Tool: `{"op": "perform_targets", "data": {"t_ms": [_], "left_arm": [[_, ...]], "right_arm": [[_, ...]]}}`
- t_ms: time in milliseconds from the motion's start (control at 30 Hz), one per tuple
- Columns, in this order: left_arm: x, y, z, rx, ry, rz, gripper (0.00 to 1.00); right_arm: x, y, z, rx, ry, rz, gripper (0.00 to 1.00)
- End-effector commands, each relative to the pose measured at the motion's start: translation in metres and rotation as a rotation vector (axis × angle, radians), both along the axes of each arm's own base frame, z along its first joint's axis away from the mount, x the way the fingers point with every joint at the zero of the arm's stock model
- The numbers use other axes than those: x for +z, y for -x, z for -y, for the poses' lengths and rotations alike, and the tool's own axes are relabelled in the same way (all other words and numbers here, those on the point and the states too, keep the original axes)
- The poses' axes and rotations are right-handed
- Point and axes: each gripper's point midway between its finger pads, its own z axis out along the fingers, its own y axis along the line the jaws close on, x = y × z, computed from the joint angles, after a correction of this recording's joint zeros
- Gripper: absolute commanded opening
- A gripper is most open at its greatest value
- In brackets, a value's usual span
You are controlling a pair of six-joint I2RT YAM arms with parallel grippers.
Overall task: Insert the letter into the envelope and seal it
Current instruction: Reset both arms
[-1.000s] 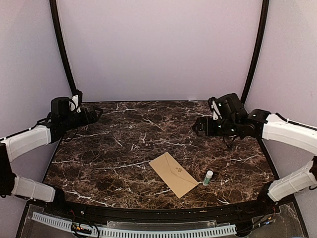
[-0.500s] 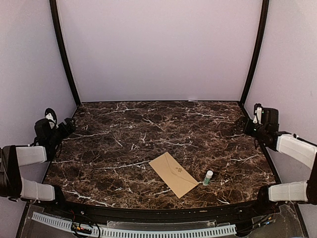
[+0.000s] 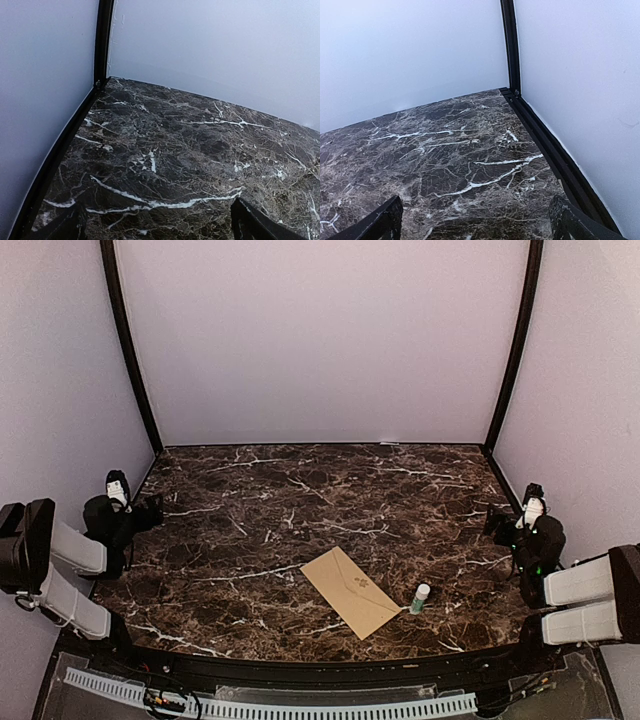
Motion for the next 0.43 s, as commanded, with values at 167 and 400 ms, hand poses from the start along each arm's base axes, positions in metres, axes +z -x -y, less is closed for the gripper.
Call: {"op": "perform_targets", "data": {"t_ms": [167, 400], "left_arm": [[0.025, -0.016, 0.025, -0.113, -0.098, 0.098, 0.99], [0.022, -0.017, 0.041, -0.159, -0.136, 0.123, 0.99]], "right_arm": [[0.055, 0.007, 0.007, -0.039, 0.059, 0.277, 0.99], [0.052, 0.006, 0.007, -0.036, 0.066, 0.270, 0.99]]}}
